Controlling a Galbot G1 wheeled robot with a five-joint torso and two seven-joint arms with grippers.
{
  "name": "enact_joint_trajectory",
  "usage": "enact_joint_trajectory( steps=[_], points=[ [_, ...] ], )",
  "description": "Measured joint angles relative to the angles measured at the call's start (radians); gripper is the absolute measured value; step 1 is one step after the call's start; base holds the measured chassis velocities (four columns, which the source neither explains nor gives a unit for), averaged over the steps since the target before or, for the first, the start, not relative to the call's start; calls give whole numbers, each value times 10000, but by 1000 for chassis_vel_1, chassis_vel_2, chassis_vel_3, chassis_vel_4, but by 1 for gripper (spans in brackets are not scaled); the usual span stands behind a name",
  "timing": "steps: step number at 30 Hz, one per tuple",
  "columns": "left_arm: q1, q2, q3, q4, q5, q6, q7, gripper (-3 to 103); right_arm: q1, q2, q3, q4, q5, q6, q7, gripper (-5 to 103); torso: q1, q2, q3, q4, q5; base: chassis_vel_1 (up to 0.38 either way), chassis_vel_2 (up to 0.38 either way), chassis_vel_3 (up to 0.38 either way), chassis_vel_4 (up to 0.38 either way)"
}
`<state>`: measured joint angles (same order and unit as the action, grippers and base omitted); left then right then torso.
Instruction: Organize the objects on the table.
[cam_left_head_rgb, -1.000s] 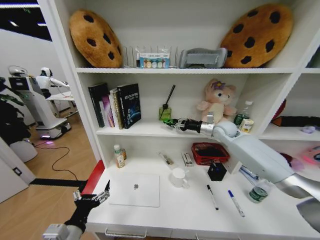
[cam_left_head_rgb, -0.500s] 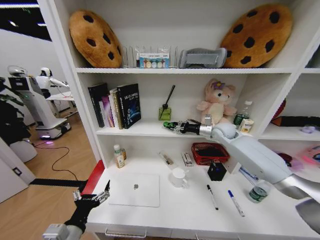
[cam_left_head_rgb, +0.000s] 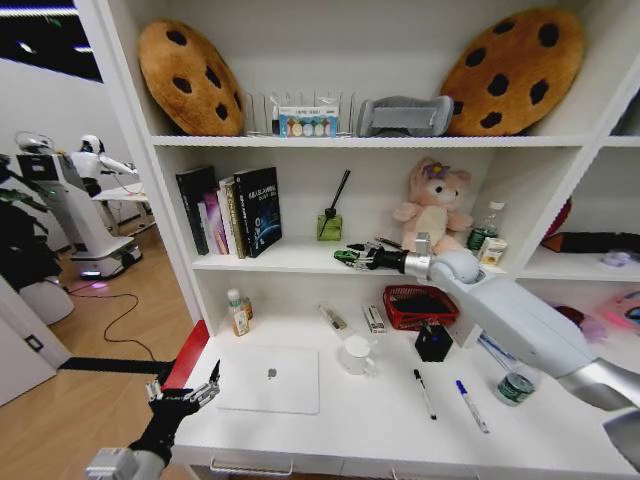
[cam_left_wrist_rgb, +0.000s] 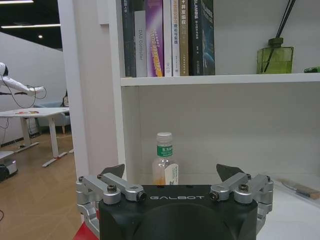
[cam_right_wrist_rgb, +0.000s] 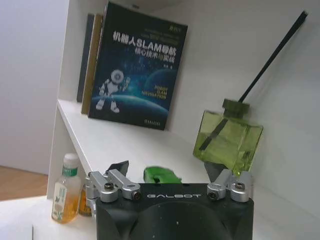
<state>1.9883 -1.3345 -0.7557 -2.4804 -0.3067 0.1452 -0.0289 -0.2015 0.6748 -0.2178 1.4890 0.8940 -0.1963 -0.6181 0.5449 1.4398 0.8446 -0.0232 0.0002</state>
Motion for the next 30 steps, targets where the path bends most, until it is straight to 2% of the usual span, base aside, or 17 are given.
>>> enact_joint_trajectory(
  steps=[3,5,8,9,11,12,15,16,18,19,23,24,26,27,28,29,30],
  points=[
    [0,0,0,0,0,0,0,100,-514,-416,802,762,388,93,327,98,0,0,0,0,-2,0,0,0,0],
    [1,0,0,0,0,0,0,100,-894,-660,1301,1177,511,126,558,100,0,1,-1,1,-3,0,0,0,0],
    [1,0,-1,0,0,0,1,100,-2438,-1517,2629,2732,988,246,2347,100,0,1,-2,-7,4,0,0,0,0],
    [1,0,-1,0,0,0,1,100,-2438,-1517,2629,2732,988,246,2347,100,0,1,-2,-7,4,0,0,0,0],
    [1,1,0,0,0,0,0,100,-3697,-1979,3920,3763,1130,118,3731,100,-1,2,-3,-8,-4,0,0,0,0],
    [1,1,0,0,0,0,0,100,-3697,-1979,3920,3763,1130,118,3731,100,-1,2,-3,-8,-4,0,0,0,0],
    [0,0,-1,0,0,1,0,100,-6032,-1639,6016,5291,902,-549,5505,100,-1,2,-2,3,1,0,0,0,0],
    [0,0,-1,0,0,1,0,100,-6032,-1639,6016,5291,902,-549,5505,100,-1,2,-2,3,1,0,0,0,0],
    [0,0,-1,0,0,0,-4,100,-7991,-1098,7716,6172,527,-918,6276,100,0,1,-1,5,-1,0,0,0,0],
    [0,0,-1,0,0,0,-4,100,-7991,-1098,7716,6172,527,-918,6276,100,0,1,-1,5,-1,0,0,0,0],
    [-1,0,1,1,0,0,-2,100,-12817,900,11307,7313,-1553,-488,6139,100,-1,1,-3,-9,2,0,0,0,0],
    [-1,0,1,1,0,0,-2,100,-12817,900,11307,7313,-1553,-488,6139,100,-1,1,-3,-9,2,0,0,0,0],
    [0,1,1,2,0,1,3,100,-14932,2217,11947,7644,-2685,60,5849,100,-2,2,-3,-11,-2,0,0,0,0],
    [0,1,1,2,0,1,3,100,-14932,2217,11947,7644,-2685,60,5849,100,-2,2,-3,-11,-2,0,0,0,0],
    [0,-2,-1,1,1,0,-3,100,-15508,2724,11989,7719,-3062,234,5786,100,-2,2,-3,-10,-4,0,0,0,0],
    [1,1,0,2,0,2,3,100,-16149,3397,11960,7777,-3451,410,5743,100,-3,3,-4,-12,1,0,0,0,0],
    [0,-1,-1,-1,1,2,2,100,-16798,4560,11663,7856,-3997,640,5771,100,-3,4,-3,-4,-6,0,0,0,0]
  ],
)
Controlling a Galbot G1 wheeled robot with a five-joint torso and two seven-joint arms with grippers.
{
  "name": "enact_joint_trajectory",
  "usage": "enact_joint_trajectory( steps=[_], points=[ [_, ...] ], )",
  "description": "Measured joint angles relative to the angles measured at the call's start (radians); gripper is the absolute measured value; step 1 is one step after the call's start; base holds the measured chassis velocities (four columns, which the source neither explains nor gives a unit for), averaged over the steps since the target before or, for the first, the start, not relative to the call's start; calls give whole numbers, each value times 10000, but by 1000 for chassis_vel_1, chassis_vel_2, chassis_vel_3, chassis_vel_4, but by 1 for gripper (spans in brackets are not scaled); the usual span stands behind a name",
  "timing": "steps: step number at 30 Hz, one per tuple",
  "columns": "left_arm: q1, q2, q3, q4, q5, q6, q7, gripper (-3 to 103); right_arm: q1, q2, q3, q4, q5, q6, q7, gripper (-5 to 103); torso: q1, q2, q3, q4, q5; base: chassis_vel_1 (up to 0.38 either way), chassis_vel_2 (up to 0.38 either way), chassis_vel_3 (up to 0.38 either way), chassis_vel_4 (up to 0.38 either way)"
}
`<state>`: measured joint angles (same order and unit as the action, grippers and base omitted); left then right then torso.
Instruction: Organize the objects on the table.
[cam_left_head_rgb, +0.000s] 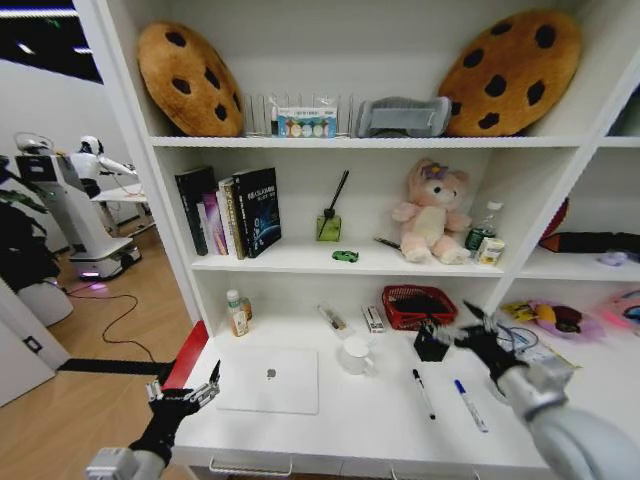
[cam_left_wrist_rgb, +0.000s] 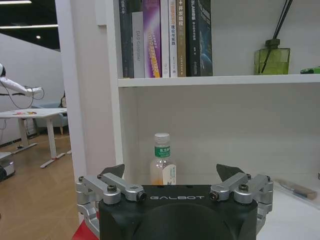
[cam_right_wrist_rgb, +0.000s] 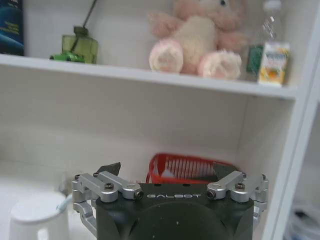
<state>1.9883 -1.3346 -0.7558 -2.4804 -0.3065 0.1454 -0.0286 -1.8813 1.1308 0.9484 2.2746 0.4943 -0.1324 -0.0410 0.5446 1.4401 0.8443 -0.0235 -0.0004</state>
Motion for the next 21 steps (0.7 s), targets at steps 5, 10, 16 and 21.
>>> enact_joint_trajectory(
  steps=[5,10,16,21],
  points=[
    [-1,3,0,1,0,-1,1,100,-348,1341,-714,-50,-757,-101,353,100,0,0,0,0,-1,0,0,0,0],
    [0,2,1,1,0,0,0,100,448,1255,-1764,-874,-453,-1005,1490,100,3,-4,2,5,3,0,0,0,0],
    [0,2,1,1,0,-1,0,100,1374,1034,-2538,-1754,158,-1597,2199,100,4,-4,3,2,4,0,0,0,0],
    [0,1,1,0,0,-2,-2,100,1943,805,-2904,-2468,182,-1669,2270,100,4,-4,3,0,3,0,0,0,0]
  ],
)
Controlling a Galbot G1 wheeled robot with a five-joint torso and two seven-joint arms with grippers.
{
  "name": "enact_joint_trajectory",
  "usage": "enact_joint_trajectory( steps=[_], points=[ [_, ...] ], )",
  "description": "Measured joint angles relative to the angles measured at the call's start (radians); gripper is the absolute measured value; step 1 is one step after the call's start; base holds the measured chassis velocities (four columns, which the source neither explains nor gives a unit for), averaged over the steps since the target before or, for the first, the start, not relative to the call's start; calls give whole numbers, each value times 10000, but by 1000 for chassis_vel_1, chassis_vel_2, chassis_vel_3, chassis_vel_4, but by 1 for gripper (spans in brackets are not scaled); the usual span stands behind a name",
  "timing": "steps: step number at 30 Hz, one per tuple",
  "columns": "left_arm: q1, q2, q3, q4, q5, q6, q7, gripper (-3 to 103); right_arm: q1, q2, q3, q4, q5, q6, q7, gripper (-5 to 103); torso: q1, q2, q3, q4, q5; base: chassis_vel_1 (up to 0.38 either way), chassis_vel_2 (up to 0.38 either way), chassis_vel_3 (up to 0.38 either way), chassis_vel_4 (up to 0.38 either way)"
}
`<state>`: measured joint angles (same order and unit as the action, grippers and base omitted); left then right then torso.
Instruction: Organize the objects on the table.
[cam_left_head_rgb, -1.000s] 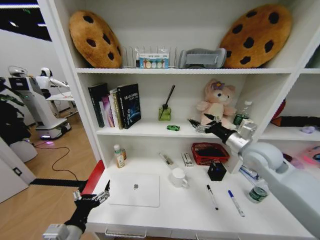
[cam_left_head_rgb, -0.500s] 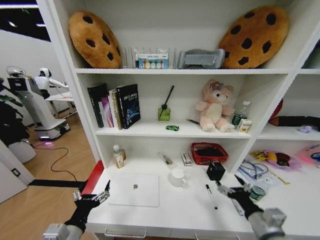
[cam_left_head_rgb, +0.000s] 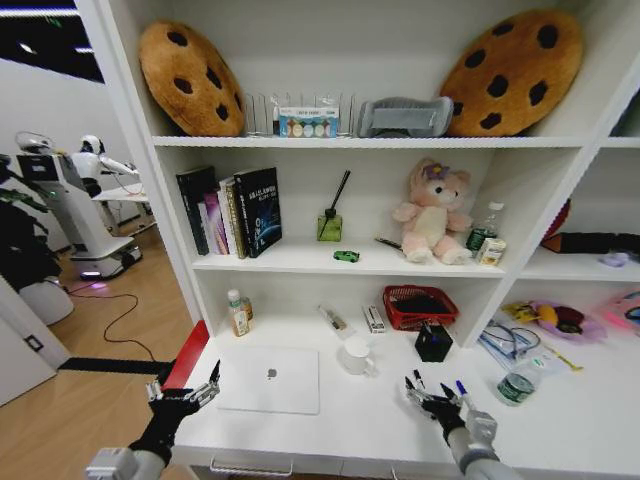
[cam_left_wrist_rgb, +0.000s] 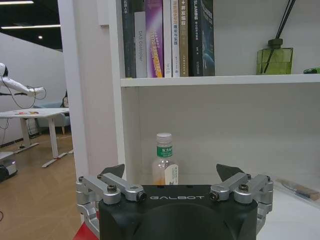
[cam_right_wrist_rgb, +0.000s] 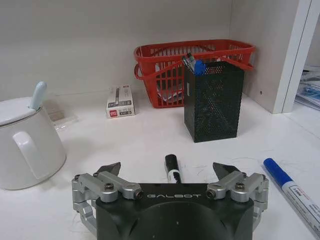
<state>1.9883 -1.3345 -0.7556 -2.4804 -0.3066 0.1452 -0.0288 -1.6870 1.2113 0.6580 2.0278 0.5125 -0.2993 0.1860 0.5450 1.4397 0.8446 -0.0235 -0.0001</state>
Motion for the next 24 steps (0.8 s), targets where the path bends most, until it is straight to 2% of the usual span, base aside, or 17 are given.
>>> enact_joint_trajectory(
  steps=[12,13,14,16,17,19,20,23,24],
  points=[
    [0,0,0,0,0,1,-1,100,940,-264,-331,-994,22,-85,-4,101,0,0,1,1,0,0,0,0,0],
    [0,0,0,0,0,0,-1,100,966,-291,-328,-1048,37,-94,-64,91,0,0,0,0,1,0,0,0,0],
    [0,0,0,0,0,0,-1,100,966,-291,-328,-1048,37,-94,-64,91,0,0,0,0,1,0,0,0,0],
    [0,0,0,0,0,0,-1,100,984,-383,-305,-1176,13,-105,-343,80,0,0,0,0,1,0,0,0,0],
    [0,0,0,0,0,0,-1,100,984,-383,-305,-1176,13,-105,-343,80,0,0,0,0,1,0,0,0,0],
    [0,0,0,0,0,0,0,100,976,-403,-319,-1225,-94,-82,-494,70,0,0,0,0,0,0,0,0,0],
    [0,0,0,0,0,0,0,100,976,-403,-319,-1225,-94,-82,-494,70,0,0,0,0,0,0,0,0,0],
    [0,0,0,0,0,0,-1,100,1006,-363,-397,-1232,-145,-72,-568,53,0,1,0,0,-1,0,0,0,0],
    [0,0,0,0,0,0,-1,100,1006,-363,-397,-1232,-145,-72,-568,53,0,1,0,0,-1,0,0,0,0]
  ],
)
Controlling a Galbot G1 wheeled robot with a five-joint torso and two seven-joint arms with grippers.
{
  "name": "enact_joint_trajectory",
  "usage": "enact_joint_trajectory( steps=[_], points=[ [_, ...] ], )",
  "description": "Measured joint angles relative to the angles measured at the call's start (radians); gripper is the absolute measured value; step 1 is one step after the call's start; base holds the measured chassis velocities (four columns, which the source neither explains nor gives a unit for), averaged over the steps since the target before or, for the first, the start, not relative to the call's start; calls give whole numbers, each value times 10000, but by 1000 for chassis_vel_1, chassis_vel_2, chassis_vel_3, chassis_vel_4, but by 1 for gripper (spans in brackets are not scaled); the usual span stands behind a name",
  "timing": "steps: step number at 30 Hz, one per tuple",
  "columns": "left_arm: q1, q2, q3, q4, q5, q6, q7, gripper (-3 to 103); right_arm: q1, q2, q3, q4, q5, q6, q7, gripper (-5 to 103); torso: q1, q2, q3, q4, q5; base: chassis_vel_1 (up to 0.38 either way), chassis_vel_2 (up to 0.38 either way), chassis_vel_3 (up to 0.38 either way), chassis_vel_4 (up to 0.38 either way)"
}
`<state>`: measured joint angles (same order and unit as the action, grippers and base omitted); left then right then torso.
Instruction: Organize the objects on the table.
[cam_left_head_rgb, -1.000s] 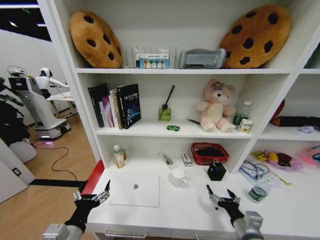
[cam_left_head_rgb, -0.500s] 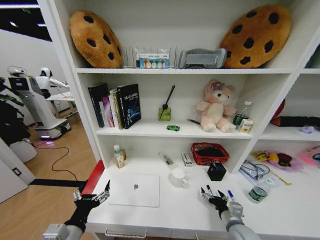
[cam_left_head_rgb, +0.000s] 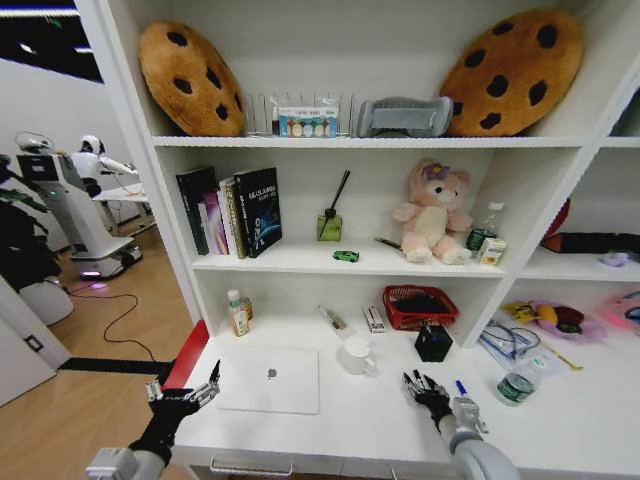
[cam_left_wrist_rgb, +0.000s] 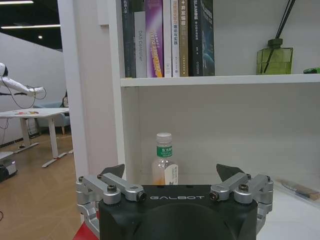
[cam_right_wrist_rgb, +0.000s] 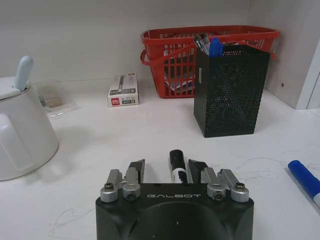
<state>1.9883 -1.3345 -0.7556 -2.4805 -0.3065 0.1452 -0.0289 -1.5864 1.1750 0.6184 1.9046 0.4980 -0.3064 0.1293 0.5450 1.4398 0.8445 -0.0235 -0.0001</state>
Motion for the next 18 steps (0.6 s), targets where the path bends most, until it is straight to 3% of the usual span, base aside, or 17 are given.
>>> enact_joint_trajectory(
  steps=[5,11,18],
  points=[
    [0,0,0,0,0,0,0,100,18,22,69,-47,23,15,-196,31,0,0,0,1,1,0,0,0,0],
    [0,0,0,0,-1,0,0,100,-87,34,196,-59,78,90,-383,12,0,0,0,1,1,0,0,0,0],
    [0,-1,0,0,0,0,0,100,-146,36,300,352,237,73,-409,12,0,0,0,1,3,0,0,0,0]
  ],
)
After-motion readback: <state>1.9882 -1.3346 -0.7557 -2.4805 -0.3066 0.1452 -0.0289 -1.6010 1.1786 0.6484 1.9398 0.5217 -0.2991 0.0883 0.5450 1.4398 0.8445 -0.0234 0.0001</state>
